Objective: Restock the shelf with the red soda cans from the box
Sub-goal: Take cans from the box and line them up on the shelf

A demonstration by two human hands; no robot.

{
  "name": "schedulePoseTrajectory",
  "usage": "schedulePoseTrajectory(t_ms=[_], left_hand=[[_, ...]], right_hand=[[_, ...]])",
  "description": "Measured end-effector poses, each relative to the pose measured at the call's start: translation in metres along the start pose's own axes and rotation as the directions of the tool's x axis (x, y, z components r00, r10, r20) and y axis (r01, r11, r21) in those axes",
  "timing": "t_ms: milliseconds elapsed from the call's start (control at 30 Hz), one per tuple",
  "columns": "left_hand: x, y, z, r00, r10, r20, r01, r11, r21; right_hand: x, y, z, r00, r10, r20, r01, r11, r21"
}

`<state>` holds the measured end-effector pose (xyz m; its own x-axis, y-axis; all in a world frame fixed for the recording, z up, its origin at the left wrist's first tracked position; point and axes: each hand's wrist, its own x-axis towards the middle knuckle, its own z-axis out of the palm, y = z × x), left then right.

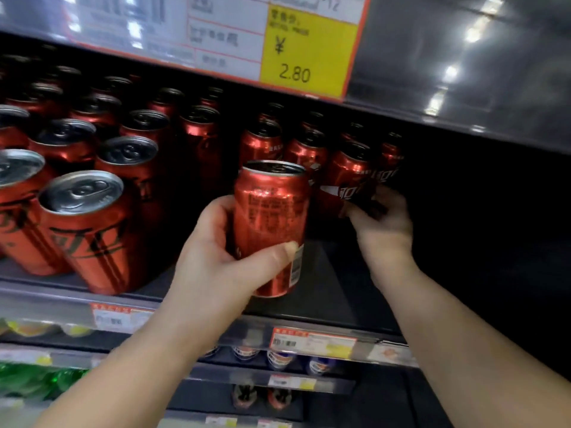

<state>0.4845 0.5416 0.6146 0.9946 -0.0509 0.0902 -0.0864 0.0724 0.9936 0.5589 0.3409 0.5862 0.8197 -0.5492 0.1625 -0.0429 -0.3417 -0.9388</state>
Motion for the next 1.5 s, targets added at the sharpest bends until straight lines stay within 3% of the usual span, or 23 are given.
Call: schedulePoseTrajectory(t_ms=[67, 167, 267, 367, 467, 567, 633, 700, 767, 833, 1100, 1267, 1367, 1500], left_hand=[[0.015, -0.006, 0.01, 0.999, -0.008, 0.052, 0.006, 0.999, 0.033], [0.032, -0.016, 0.024, 0.988, -0.023, 0.152, 0.009, 0.996, 0.094], [0.041, -0.027, 0.025, 0.964, -0.045, 0.264, 0.001, 0.987, 0.163], [0.046, -0.031, 0.023, 0.936, -0.096, 0.337, 0.014, 0.971, 0.237], [0.047, -0.029, 0.017, 0.917, -0.138, 0.375, 0.026, 0.957, 0.288], [0.048, -0.029, 0.003, 0.959, -0.124, 0.256, -0.04, 0.833, 0.552], [0.045, -0.034, -0.009, 0.972, -0.117, 0.201, -0.095, 0.589, 0.802], [0.041, -0.04, -0.014, 0.945, -0.225, 0.239, -0.164, 0.307, 0.938], [0.039, -0.044, -0.014, 0.905, -0.345, 0.251, -0.205, 0.166, 0.965], [0.04, -0.044, -0.013, 0.887, -0.395, 0.239, -0.204, 0.13, 0.97], [0.038, -0.04, -0.011, 0.88, -0.422, 0.219, -0.209, 0.07, 0.975], [0.038, -0.041, -0.012, 0.88, -0.427, 0.208, -0.198, 0.068, 0.978], [0.038, -0.041, -0.012, 0.88, -0.428, 0.207, -0.197, 0.067, 0.978], [0.038, -0.041, -0.012, 0.884, -0.418, 0.208, -0.2, 0.065, 0.978]], right_hand=[[-0.018, -0.005, -0.012, 0.999, -0.03, 0.03, 0.026, 0.992, 0.12], [-0.044, -0.013, -0.029, 0.963, -0.108, 0.248, 0.071, 0.985, 0.156], [-0.06, -0.017, -0.032, 0.84, -0.135, 0.526, 0.073, 0.988, 0.136], [-0.063, -0.014, -0.031, 0.762, -0.08, 0.643, 0.071, 0.997, 0.04], [-0.06, -0.011, -0.026, 0.795, -0.088, 0.601, 0.095, 0.995, 0.02], [-0.058, -0.01, -0.022, 0.847, -0.116, 0.519, 0.134, 0.991, 0.002], [-0.057, -0.007, -0.024, 0.895, -0.119, 0.43, 0.137, 0.99, -0.012], [-0.052, -0.003, -0.027, 0.954, -0.103, 0.281, 0.115, 0.993, -0.026], [-0.046, 0.001, -0.031, 0.988, -0.07, 0.14, 0.079, 0.995, -0.06], [-0.042, 0.003, -0.035, 0.995, -0.056, 0.078, 0.064, 0.993, -0.101], [-0.059, 0.005, -0.05, 0.986, 0.002, 0.168, 0.026, 0.986, -0.162], [-0.047, -0.002, -0.035, 0.93, 0.013, 0.366, 0.01, 0.998, -0.06], [-0.047, 0.004, -0.033, 0.956, 0.003, 0.294, 0.015, 0.998, -0.059], [-0.042, 0.009, -0.043, 0.996, 0.014, 0.092, -0.006, 0.997, -0.083]])
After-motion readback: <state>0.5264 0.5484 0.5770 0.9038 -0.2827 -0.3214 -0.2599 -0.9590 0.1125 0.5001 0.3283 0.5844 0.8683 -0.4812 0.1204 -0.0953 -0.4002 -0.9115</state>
